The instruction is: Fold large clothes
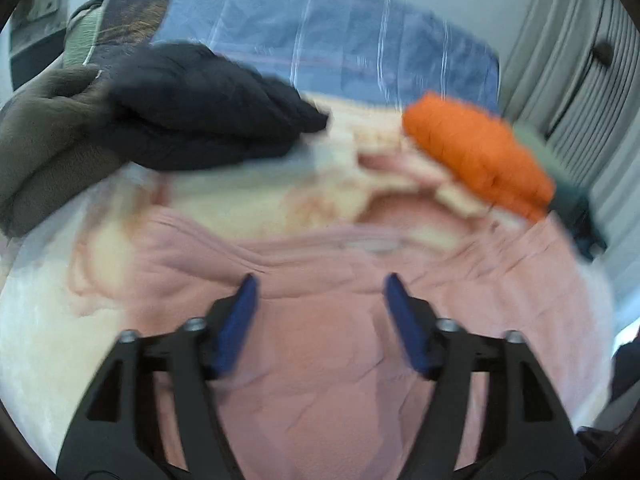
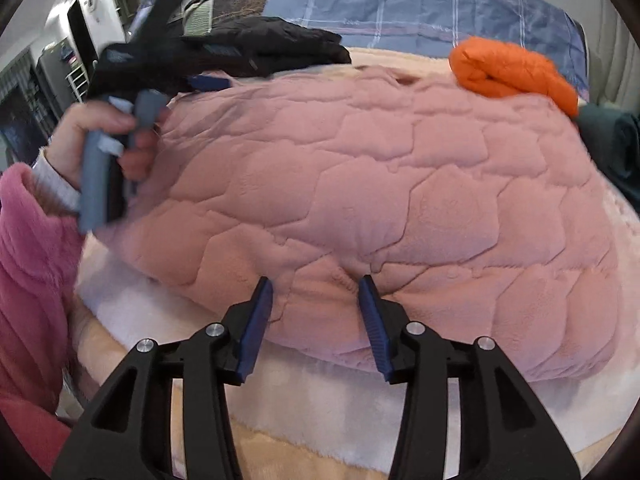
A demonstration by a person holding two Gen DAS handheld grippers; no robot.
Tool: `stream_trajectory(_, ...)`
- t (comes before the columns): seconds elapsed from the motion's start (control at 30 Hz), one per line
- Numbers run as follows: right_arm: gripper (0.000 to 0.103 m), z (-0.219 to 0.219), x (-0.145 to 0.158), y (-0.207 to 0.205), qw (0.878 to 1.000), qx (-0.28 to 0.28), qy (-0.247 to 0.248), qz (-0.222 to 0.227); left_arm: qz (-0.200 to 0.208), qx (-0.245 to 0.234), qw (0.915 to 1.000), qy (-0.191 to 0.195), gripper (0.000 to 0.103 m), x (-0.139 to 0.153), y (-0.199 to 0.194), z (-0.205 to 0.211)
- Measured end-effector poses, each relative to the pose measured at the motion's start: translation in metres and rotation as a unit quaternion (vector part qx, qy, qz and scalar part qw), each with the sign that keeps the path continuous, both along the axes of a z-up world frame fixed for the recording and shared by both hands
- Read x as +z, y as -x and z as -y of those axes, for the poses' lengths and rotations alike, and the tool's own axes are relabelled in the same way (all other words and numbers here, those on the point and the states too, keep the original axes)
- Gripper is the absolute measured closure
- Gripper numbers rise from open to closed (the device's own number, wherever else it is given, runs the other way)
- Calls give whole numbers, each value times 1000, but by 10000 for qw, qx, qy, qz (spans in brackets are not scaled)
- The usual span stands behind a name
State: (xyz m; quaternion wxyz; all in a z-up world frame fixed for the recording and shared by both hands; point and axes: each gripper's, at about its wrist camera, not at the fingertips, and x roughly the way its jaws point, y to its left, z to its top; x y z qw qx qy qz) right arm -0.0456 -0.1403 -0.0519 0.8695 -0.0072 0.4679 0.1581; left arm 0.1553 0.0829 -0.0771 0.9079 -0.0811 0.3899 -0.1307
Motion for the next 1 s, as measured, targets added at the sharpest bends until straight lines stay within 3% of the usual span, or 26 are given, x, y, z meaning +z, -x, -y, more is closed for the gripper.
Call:
stream_trajectory(0.1,49,-11,8,11,9991,230,232,271,393,231,9987,-220,20,15,14,-37)
stream_trajectory(0.2,46,-36,16,17,9941,737,450,660,91,407,9989,-221,20,1,13,-71)
stream_trajectory(0.3,40,-69,18,19,9845,1270,733,964,-333,172,9988,328,20,-24,9,-92)
stream_trajectory(0.4,40,-104,20,23,9707,1806,1023,1210,-652,-123,9932,952,20,-49,6,-102)
stream_trajectory(0.63,40,-161,6,35,9276,2864,1766,1623,-799,-599,9779,1837,21,-67,-4,-110)
stream_trajectory(0.8,40,-188,-4,30,9235,2990,1886,1488,-949,-998,9669,2149,21,-80,-13,-99)
stream_trajectory(1.0,39,-224,-15,26,9091,2941,2307,1840,-811,-1027,9665,2208,20,-84,-7,-98)
